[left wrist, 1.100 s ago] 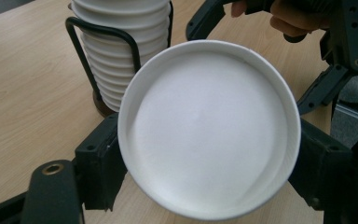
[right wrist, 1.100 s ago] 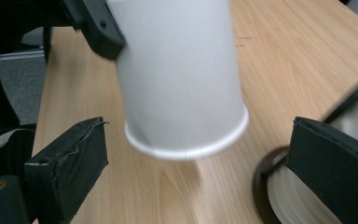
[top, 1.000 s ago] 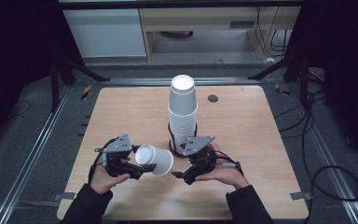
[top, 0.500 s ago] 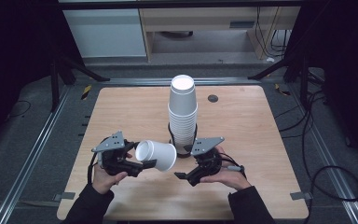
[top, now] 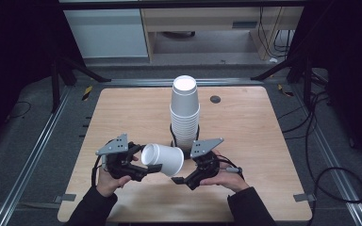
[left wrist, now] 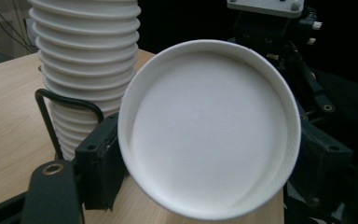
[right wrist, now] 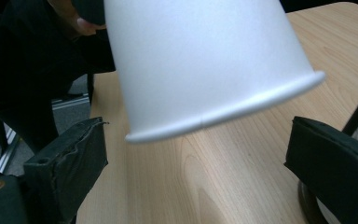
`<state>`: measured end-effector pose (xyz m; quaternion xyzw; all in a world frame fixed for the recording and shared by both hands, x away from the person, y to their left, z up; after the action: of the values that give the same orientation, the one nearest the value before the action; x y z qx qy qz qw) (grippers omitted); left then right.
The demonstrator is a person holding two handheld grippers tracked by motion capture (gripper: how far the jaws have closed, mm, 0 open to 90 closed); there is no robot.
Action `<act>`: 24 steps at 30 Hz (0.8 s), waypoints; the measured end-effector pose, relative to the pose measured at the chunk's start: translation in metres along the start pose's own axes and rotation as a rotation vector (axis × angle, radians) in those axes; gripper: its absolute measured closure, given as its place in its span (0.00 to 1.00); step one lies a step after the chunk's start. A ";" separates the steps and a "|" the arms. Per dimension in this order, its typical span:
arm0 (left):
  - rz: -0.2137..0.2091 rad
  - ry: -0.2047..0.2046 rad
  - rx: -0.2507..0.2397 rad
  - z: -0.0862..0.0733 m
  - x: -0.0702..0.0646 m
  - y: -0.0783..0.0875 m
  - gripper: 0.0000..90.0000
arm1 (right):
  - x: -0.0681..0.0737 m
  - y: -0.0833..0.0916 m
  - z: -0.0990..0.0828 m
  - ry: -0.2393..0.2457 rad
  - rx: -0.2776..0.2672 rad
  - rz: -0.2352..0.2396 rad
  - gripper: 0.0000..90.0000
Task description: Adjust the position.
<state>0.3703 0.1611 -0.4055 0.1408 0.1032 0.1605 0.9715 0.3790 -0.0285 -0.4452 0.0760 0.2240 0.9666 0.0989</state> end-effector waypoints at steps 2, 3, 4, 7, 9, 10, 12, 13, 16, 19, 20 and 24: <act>-0.010 -0.008 0.004 0.000 -0.002 -0.002 0.25 | 0.000 -0.003 0.000 0.003 0.001 0.009 0.06; -0.016 -0.010 0.004 0.000 -0.004 -0.003 0.25 | 0.001 -0.004 0.000 0.002 0.003 0.011 0.06; -0.022 -0.015 0.008 0.000 -0.005 -0.004 0.25 | 0.001 -0.005 0.000 0.004 0.006 0.017 0.06; -0.043 -0.018 0.007 -0.001 -0.008 -0.007 0.25 | 0.002 -0.007 0.000 0.008 0.004 0.029 0.06; -0.058 -0.016 0.003 -0.001 -0.010 -0.008 0.25 | 0.002 -0.007 0.000 0.009 0.000 0.031 0.06; -0.064 -0.016 0.005 -0.002 -0.011 -0.010 0.25 | 0.003 -0.007 0.001 0.007 -0.006 0.038 0.06; -0.072 -0.021 0.011 -0.003 -0.012 -0.012 0.25 | 0.003 -0.007 0.001 0.008 -0.011 0.043 0.06; -0.073 -0.020 0.010 -0.003 -0.013 -0.012 0.25 | 0.003 -0.007 0.001 0.010 -0.008 0.045 0.06; -0.087 -0.018 0.004 -0.003 -0.013 -0.012 0.25 | 0.004 -0.009 0.001 0.012 -0.014 0.058 0.06; -0.092 -0.020 0.006 -0.003 -0.014 -0.013 0.25 | 0.006 -0.010 0.003 0.016 -0.028 0.072 0.06; -0.094 -0.022 0.005 -0.003 -0.014 -0.013 0.25 | 0.006 -0.010 0.003 0.018 -0.030 0.074 0.07; -0.096 -0.023 0.010 -0.003 -0.015 -0.014 0.25 | 0.006 -0.013 0.003 0.020 -0.034 0.087 0.07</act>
<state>0.3598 0.1445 -0.4103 0.1422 0.0994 0.1113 0.9785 0.3754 -0.0149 -0.4478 0.0742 0.2050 0.9743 0.0559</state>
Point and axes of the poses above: each handheld gripper's, and its own axes: y roughly backward along the jaws, z roughly out of its top, x roughly to its left, the point moved 5 cm from there along -y, roughly forward along the jaws
